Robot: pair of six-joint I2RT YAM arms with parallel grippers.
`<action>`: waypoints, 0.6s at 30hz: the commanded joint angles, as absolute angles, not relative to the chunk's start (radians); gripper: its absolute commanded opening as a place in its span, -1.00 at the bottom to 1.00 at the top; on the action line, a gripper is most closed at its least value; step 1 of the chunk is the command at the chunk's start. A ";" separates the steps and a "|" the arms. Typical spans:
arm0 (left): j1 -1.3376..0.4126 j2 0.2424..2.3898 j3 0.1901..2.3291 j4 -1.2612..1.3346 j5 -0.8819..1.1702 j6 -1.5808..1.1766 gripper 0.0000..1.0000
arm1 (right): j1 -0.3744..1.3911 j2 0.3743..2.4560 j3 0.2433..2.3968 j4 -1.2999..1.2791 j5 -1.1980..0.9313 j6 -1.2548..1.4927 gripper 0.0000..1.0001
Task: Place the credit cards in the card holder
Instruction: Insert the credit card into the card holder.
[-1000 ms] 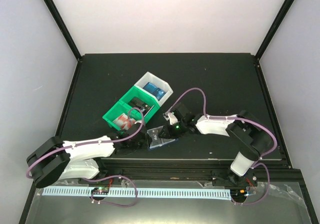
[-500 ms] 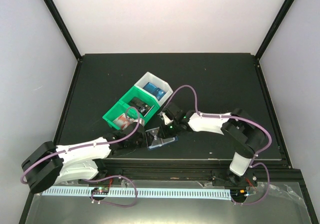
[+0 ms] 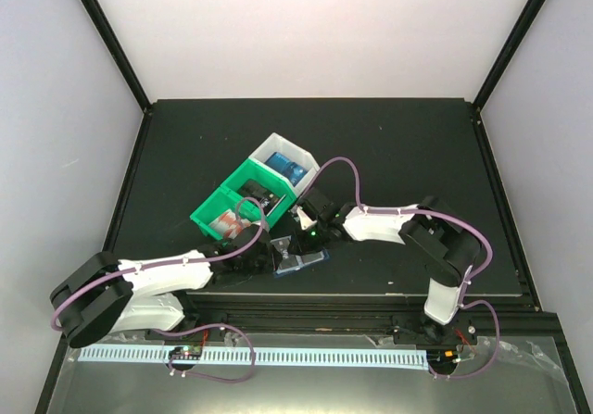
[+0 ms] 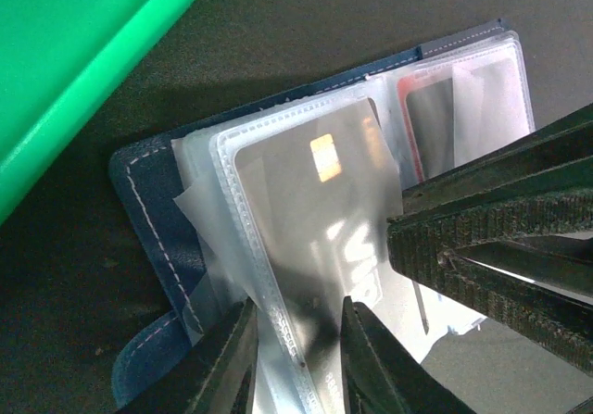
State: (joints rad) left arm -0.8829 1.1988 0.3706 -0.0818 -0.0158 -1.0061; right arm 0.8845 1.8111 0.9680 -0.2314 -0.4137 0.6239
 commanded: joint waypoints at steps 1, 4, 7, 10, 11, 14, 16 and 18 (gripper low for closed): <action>-0.875 1.185 0.378 -0.092 -0.014 -0.991 -0.44 | 0.894 1.779 0.954 -0.198 -0.420 0.612 -0.61; -0.874 1.162 0.377 -0.109 -0.017 -0.989 -0.35 | 0.897 1.755 0.958 -0.254 -0.342 0.608 -0.63; -0.870 1.134 0.381 -0.126 -0.022 -0.988 -0.32 | 0.908 1.744 0.966 -0.317 -0.286 0.602 -0.65; -0.867 1.113 0.389 -0.145 -0.029 -0.986 -0.30 | 0.926 1.751 0.972 -0.350 -0.253 0.600 -0.66; -0.866 1.109 0.390 -0.148 -0.029 -0.985 -0.29 | 0.931 1.756 0.973 -0.353 -0.255 0.598 -0.68; -0.862 1.101 0.391 -0.143 -0.018 -0.983 -0.29 | 0.942 1.788 0.985 -0.367 -0.267 0.592 -0.72; -0.861 1.101 0.391 -0.134 -0.008 -0.983 -0.29 | 0.945 1.808 0.991 -0.374 -0.271 0.592 -0.76; -0.859 1.109 0.390 -0.132 -0.006 -0.985 -0.29 | 0.948 1.817 0.994 -0.376 -0.268 0.596 -0.81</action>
